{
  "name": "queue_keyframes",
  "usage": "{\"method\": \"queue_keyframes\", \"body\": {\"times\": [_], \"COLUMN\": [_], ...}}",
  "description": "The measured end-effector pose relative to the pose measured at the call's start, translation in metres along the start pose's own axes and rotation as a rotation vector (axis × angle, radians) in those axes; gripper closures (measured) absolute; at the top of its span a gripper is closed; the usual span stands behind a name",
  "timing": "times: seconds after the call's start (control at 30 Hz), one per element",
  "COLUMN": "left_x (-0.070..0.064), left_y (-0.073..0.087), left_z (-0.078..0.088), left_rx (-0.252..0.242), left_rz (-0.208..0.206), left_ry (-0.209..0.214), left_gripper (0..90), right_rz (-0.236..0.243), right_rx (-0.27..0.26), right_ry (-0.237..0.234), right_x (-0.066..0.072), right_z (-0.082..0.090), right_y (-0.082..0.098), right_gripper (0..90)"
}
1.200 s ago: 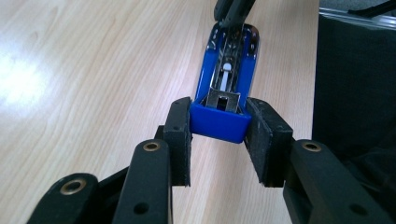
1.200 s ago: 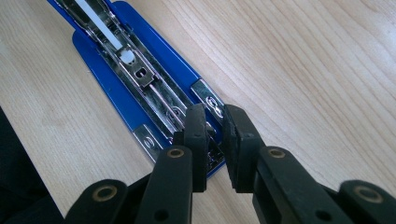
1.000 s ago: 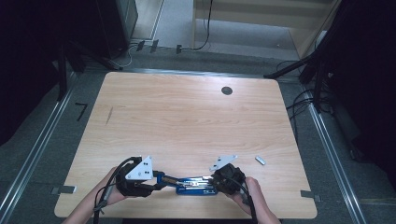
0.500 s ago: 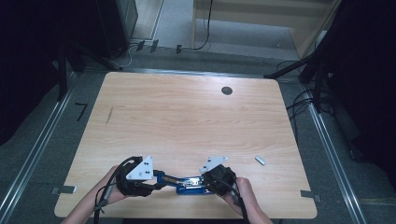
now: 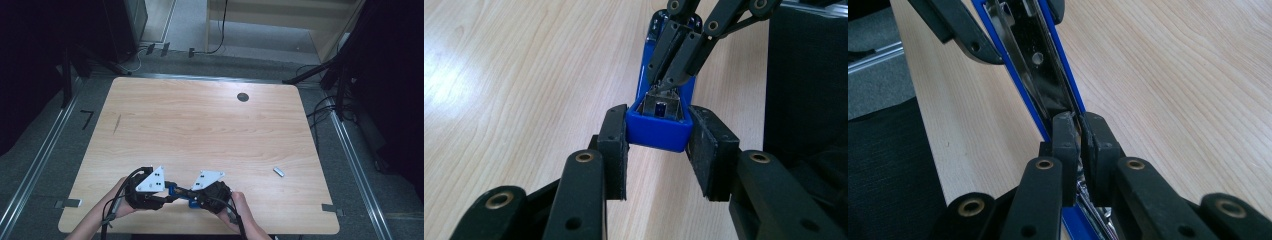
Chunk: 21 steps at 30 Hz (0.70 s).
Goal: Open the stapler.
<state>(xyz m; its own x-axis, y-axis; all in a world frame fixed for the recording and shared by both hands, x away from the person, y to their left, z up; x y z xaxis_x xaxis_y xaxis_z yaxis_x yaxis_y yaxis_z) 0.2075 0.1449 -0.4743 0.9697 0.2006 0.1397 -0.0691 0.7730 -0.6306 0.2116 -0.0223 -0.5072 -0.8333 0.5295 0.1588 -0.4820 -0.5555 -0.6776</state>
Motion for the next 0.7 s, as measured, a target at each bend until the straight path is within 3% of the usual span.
{"method": "queue_keyframes", "body": {"times": [0.07,0.2,0.33,0.4,0.47,0.6,0.7], "left_x": [0.0,-0.001,-0.002,-0.001,-0.001,-0.002,-0.002], "left_y": [-0.001,-0.008,-0.019,-0.022,-0.021,-0.019,-0.018], "left_z": [-0.001,-0.004,0.003,0.004,0.001,-0.004,-0.005], "left_rx": [-0.002,-0.002,-0.077,-0.108,-0.08,-0.055,-0.06], "left_rz": [0.011,0.007,0.008,0.025,0.026,0.004,0.01], "left_ry": [-0.004,-0.009,-0.036,-0.064,-0.065,-0.055,-0.049], "left_gripper": [61.5,55.3,56.1,62.0,72.1,76.0,76.0], "right_rz": [-0.017,-0.006,-0.005,-0.006,-0.017,-0.012,-0.013], "right_rx": [0.002,0.001,0.011,0.01,0.013,0.01,0.015], "right_ry": [-0.006,-0.009,-0.005,-0.005,-0.003,-0.002,0.005], "right_x": [0.0,0.0,0.0,-0.001,-0.001,-0.002,-0.004], "right_z": [0.0,0.0,0.0,0.001,0.001,0.001,0.003], "right_y": [0.001,0.001,0.003,0.004,0.005,0.006,0.008], "right_gripper": [86.3,86.3,85.8,85.6,84.2,83.6,83.5]}}
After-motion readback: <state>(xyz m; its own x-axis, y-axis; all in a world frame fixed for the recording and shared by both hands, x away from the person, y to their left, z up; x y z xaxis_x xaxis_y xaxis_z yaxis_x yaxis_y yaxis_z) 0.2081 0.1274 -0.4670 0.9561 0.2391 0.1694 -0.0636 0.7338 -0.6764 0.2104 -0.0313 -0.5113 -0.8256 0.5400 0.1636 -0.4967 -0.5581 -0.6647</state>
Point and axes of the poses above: each handheld gripper's, and its own axes: z roughly backward along the jaws, y roughly out of its underside, x roughly to its left, the point moved 4 cm from there along -z, roughly forward along the jaws, and after that the axes turned 8 degrees about -z, right-handed, at the moved point
